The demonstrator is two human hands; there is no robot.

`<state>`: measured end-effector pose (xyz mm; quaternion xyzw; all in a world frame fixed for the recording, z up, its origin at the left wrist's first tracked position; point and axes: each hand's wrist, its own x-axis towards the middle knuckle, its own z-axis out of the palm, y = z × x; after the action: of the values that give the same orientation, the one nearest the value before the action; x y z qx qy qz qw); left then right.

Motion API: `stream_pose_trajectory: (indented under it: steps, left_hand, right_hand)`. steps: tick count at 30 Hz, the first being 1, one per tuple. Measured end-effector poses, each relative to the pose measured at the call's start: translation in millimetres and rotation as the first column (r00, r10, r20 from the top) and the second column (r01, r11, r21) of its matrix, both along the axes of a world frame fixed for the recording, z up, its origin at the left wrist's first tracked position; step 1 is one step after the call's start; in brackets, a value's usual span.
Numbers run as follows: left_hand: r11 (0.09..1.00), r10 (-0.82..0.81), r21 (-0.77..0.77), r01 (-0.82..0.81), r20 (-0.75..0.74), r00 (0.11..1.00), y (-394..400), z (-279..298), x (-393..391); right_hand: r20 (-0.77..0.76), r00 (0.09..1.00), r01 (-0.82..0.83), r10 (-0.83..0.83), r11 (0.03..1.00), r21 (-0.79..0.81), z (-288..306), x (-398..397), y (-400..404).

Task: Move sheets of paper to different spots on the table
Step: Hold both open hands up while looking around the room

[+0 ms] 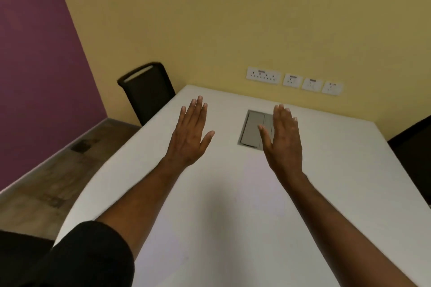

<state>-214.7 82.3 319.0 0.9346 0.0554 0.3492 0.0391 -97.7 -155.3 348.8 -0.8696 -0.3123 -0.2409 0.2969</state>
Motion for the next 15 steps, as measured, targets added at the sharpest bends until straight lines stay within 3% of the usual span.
stream_pose_trajectory:
  steps: [5, 11, 15]
  left_hand:
    - [0.986, 0.120, 0.110, -0.129, 0.085, 0.989, -1.8, 101.2, -45.0]
    - [0.943, 0.266, 0.162, -0.292, 0.164, 0.950, 11.6, 189.2, -152.8]
    - [0.862, 0.439, 0.204, -0.464, 0.156, 0.885, 43.1, 221.9, -260.0]
  right_hand:
    - [0.242, 0.967, -0.073, 0.076, 0.997, -0.019, 91.5, -29.6, 23.3]
    - [0.369, 0.910, -0.180, 0.188, 0.982, -0.056, 164.2, -103.4, 63.6]
    - [0.389, 0.881, -0.275, 0.269, 0.961, -0.042, 198.3, -171.3, 107.1]
